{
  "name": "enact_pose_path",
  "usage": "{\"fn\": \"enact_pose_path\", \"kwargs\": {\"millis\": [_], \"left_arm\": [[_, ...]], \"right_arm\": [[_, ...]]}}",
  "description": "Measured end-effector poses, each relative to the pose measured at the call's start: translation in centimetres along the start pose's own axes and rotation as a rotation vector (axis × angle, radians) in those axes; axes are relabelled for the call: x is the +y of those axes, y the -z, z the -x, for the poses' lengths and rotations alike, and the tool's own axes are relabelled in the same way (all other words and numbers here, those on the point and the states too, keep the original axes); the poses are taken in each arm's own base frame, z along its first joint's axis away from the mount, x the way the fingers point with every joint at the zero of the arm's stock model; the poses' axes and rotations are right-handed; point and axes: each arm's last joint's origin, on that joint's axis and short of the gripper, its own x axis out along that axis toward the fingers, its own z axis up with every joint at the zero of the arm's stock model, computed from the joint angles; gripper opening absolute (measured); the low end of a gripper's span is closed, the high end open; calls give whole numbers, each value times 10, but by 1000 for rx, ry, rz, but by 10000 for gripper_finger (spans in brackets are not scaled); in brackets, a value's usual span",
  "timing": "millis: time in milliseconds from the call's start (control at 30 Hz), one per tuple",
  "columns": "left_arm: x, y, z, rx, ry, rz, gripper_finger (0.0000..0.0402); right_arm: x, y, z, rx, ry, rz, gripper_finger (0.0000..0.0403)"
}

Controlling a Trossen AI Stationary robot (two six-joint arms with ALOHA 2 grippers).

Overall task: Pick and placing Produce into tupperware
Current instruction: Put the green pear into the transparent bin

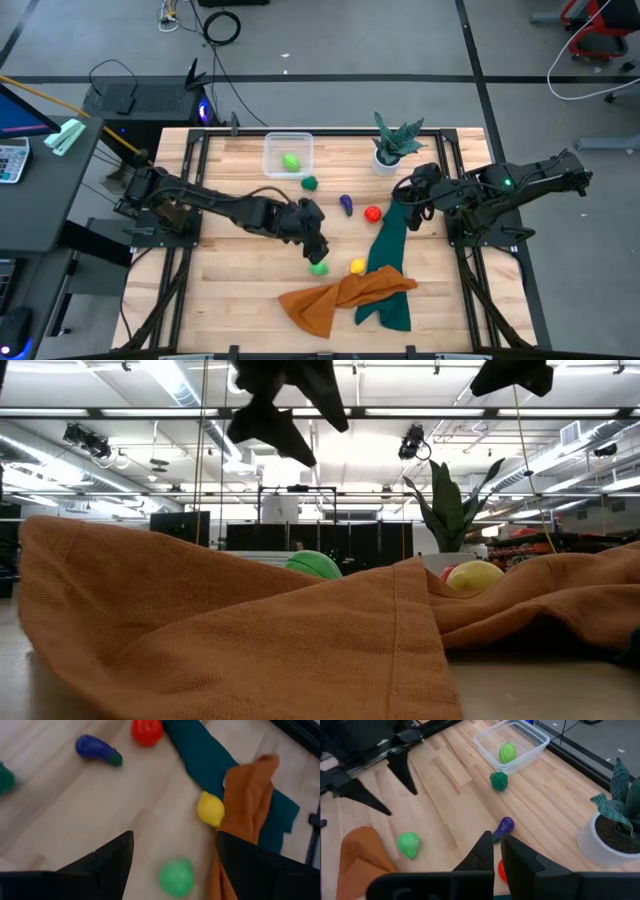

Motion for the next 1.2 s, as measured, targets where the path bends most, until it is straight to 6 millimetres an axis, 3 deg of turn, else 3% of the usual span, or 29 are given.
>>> {"fn": "enact_pose_path", "kwargs": {"millis": [300, 400, 767, 967, 1200], "left_arm": [[-23, 25, 10, 21, 28, 188, 290], [-31, 34, 14, 9, 33, 177, 290], [-60, 49, 23, -81, 178, -236, 290], [-52, 46, 11, -24, 159, -444, 290], [-36, 43, -6, 87, 131, -569, 291]], "right_arm": [[4, 3, 2, 46, -73, 75, 5], [8, 6, 4, 54, -98, 114, 5], [22, 18, 15, 76, -194, 155, 5], [26, 22, 19, 68, -203, 143, 5], [29, 24, 19, 52, -180, 118, 5]]}}
